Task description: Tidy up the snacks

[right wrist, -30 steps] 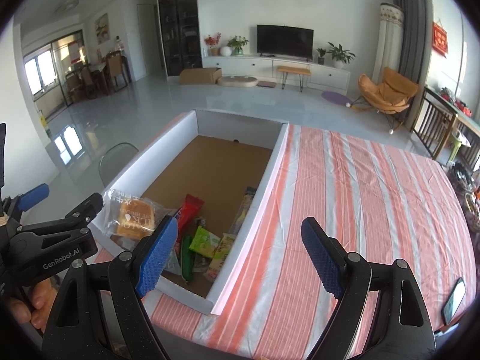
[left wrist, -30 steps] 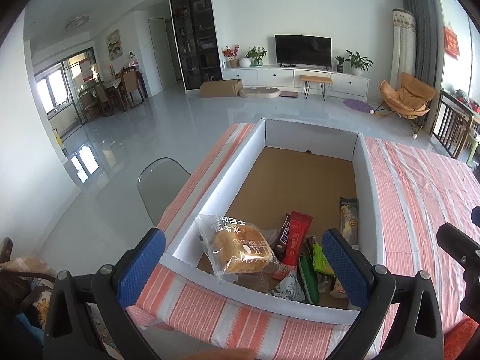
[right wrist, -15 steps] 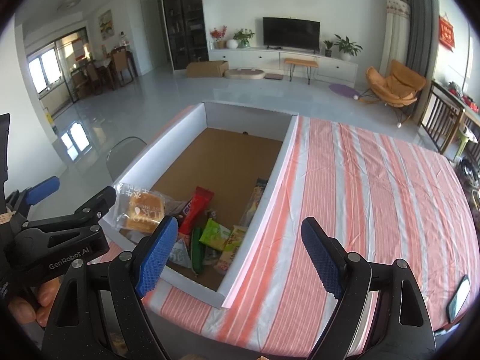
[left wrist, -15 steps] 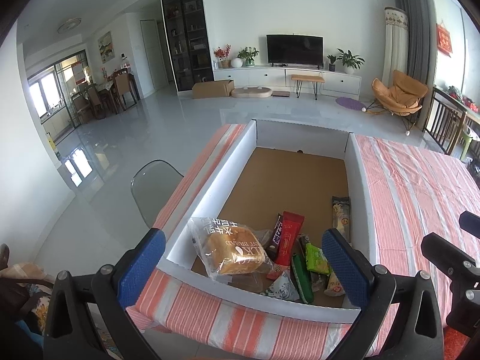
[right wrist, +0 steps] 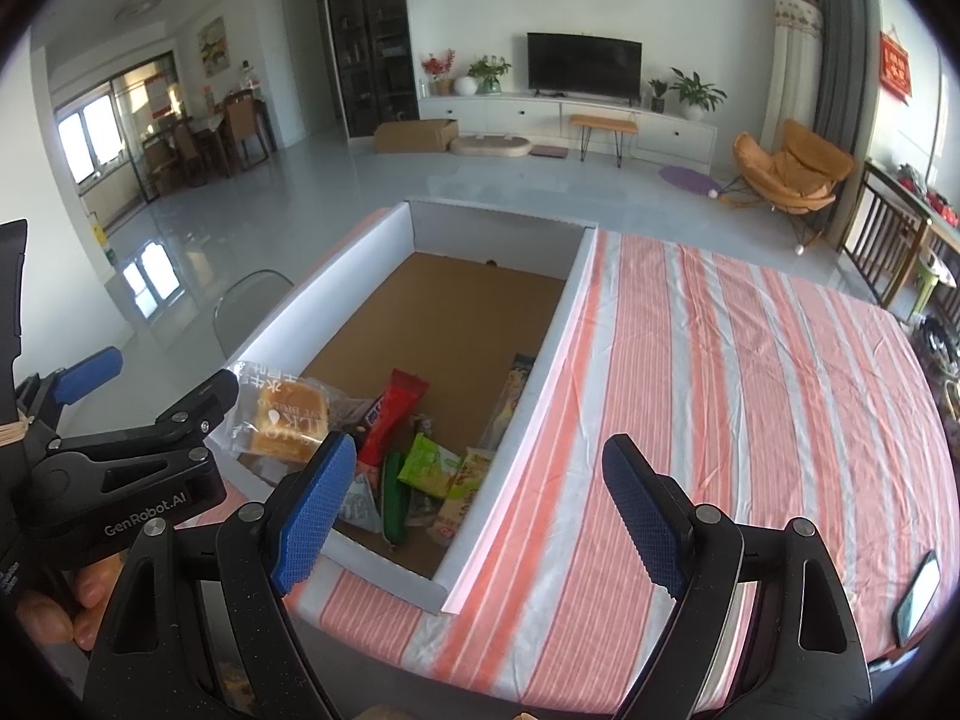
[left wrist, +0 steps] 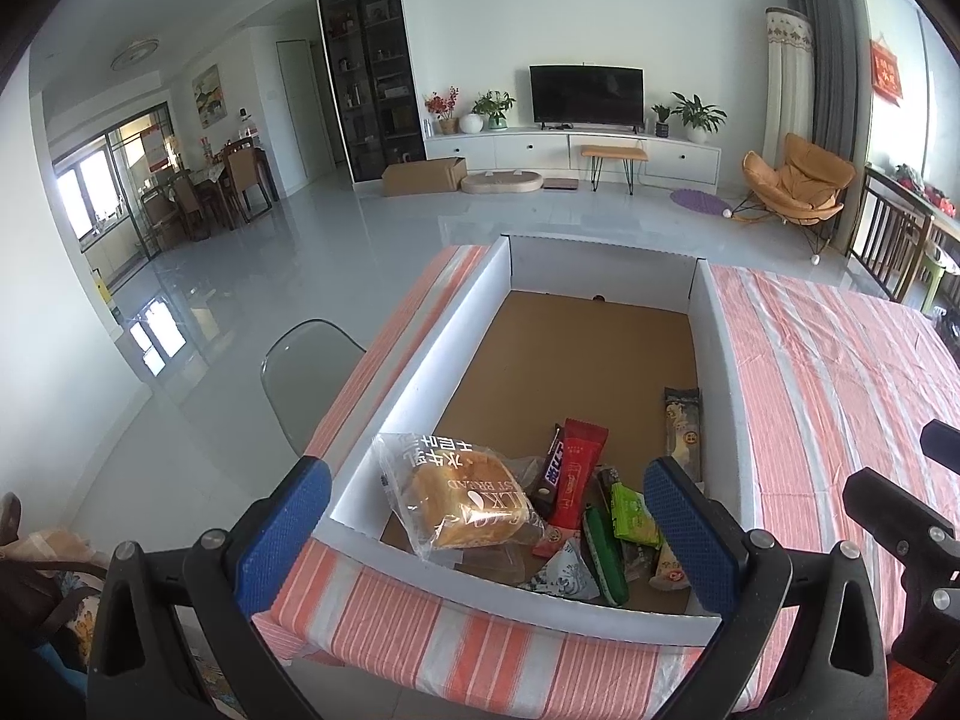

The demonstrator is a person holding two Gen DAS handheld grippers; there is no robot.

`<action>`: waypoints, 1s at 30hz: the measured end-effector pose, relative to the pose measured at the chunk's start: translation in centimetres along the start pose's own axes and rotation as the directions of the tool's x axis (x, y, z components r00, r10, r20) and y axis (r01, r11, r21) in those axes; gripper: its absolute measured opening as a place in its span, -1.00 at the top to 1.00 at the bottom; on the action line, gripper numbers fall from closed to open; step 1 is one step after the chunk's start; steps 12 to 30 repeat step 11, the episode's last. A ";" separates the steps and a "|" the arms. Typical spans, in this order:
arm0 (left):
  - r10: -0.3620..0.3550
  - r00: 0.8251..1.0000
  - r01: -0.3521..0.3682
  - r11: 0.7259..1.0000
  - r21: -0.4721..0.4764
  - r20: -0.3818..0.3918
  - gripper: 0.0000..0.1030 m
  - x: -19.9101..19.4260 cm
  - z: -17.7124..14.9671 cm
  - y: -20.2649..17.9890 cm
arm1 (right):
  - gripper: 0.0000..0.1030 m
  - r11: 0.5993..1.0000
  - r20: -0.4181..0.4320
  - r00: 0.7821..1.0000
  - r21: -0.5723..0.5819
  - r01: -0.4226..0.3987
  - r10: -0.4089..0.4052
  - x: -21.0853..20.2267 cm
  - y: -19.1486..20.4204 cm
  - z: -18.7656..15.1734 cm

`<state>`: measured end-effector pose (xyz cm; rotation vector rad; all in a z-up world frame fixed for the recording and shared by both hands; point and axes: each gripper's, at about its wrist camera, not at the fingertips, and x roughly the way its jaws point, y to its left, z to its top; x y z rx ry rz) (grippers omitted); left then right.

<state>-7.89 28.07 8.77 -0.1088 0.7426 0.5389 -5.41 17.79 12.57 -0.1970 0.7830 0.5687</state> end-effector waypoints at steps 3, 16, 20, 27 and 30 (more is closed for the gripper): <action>0.004 1.000 -0.004 1.000 0.003 -0.004 -1.00 0.2 -0.1 0.0 | -0.69 1.000 -0.001 1.000 -0.001 0.000 0.000 0.0 0.0 0.0; 0.011 1.000 -0.011 1.000 -0.002 -0.010 -1.00 0.1 -0.3 0.1 | -0.69 1.000 -0.001 1.000 -0.003 -0.006 0.006 0.1 0.2 -0.1; 0.011 1.000 -0.011 1.000 -0.002 -0.010 -1.00 0.1 -0.3 0.1 | -0.69 1.000 -0.001 1.000 -0.003 -0.006 0.006 0.1 0.2 -0.1; 0.011 1.000 -0.011 1.000 -0.002 -0.010 -1.00 0.1 -0.3 0.1 | -0.69 1.000 -0.001 1.000 -0.003 -0.006 0.006 0.1 0.2 -0.1; 0.011 1.000 -0.011 1.000 -0.002 -0.010 -1.00 0.1 -0.3 0.1 | -0.69 1.000 -0.001 1.000 -0.003 -0.006 0.006 0.1 0.2 -0.1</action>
